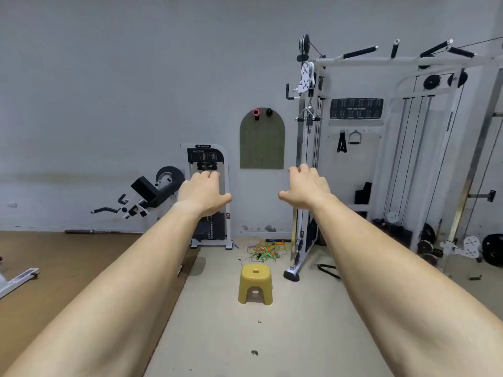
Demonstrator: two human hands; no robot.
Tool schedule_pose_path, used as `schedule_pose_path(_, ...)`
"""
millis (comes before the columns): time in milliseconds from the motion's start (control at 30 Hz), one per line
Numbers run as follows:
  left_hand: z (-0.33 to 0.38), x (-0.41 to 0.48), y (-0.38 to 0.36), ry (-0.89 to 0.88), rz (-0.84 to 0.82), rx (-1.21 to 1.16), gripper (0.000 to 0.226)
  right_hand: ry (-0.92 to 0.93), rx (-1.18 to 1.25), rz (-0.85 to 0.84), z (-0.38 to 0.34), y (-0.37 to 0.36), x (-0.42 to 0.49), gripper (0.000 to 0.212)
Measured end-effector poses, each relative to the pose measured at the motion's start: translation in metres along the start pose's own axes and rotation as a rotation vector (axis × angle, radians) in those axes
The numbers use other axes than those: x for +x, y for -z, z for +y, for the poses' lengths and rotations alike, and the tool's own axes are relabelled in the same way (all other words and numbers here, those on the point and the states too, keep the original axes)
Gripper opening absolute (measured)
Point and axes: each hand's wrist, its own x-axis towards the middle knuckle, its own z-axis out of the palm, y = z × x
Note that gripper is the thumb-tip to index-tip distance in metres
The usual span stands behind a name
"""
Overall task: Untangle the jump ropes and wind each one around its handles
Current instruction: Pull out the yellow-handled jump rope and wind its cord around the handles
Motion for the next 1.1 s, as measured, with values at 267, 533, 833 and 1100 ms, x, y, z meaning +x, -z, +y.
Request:
schedule_pose_path(267, -0.016, 0.094, -0.107, 0.01, -0.072, -0.013, 0.062, 0.001, -0.021, -0.063, 0.005, -0.096, 0.112, 0.063)
schedule_pose_path(533, -0.076, 0.276, -0.215, -0.055, -0.114, 0.017, 0.061, -0.032, -0.021, -0.103, -0.013, -0.202, 0.298, 0.061)
schedule_pose_path(833, -0.107, 0.469, -0.333, -0.057, -0.171, -0.036, 0.065, -0.046, 0.009, -0.116, -0.01, -0.303, 0.498, 0.062)
schedule_pose_path(1100, -0.108, 0.644, -0.478, -0.069, -0.211, -0.026, 0.064, -0.052, -0.017, -0.166, 0.047, -0.432, 0.68, 0.062)
